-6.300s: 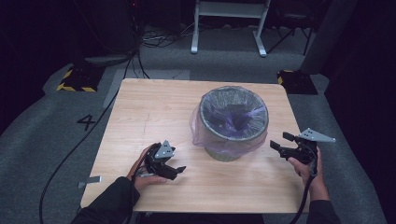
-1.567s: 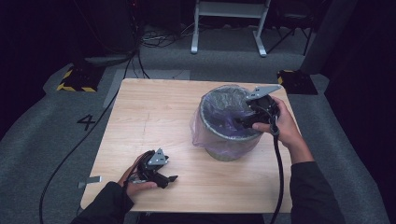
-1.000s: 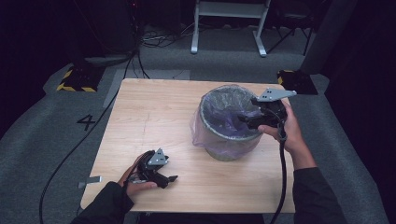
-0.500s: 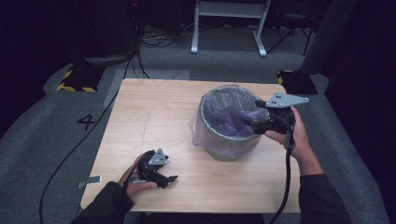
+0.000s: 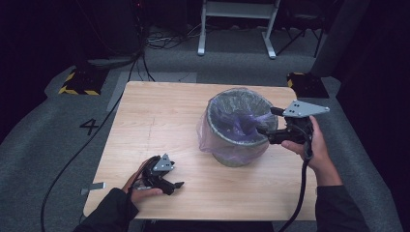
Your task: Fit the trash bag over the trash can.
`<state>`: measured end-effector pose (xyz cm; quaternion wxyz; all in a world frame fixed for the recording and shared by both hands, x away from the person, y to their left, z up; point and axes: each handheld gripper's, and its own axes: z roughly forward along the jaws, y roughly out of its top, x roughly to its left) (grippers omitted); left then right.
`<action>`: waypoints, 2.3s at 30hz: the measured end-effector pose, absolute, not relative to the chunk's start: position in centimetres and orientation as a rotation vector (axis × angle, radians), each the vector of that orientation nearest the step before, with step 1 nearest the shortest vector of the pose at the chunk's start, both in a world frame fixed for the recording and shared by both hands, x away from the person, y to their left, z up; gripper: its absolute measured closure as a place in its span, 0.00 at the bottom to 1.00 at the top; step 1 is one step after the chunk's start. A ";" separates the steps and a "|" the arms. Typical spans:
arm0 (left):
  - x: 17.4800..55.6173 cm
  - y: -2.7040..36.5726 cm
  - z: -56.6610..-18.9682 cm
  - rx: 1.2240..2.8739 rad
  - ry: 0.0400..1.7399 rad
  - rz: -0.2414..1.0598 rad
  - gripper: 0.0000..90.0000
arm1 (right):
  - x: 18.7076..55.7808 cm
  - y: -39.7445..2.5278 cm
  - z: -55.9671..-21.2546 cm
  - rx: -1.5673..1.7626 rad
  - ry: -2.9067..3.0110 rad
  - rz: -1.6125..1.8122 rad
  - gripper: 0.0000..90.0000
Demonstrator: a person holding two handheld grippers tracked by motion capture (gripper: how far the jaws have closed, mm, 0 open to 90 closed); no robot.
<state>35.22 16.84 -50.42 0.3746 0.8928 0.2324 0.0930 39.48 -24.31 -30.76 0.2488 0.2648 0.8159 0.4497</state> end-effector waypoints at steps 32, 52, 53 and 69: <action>35.2 16.8 -50.4 2.286 0.593 0.235 0.17 | 36.8 -27.2 -32.4 0.758 2.219 1.161 0.20; 35.2 16.8 -50.4 2.285 0.593 0.235 0.17 | 36.2 -27.1 -35.1 0.771 2.278 1.083 0.20; 35.2 16.8 -50.4 2.286 0.593 0.235 0.17 | 36.2 -27.0 -35.4 0.784 2.278 1.074 0.20; 35.2 16.8 -50.4 2.285 0.594 0.236 0.17 | 36.2 -26.8 -38.1 0.810 2.355 1.011 0.22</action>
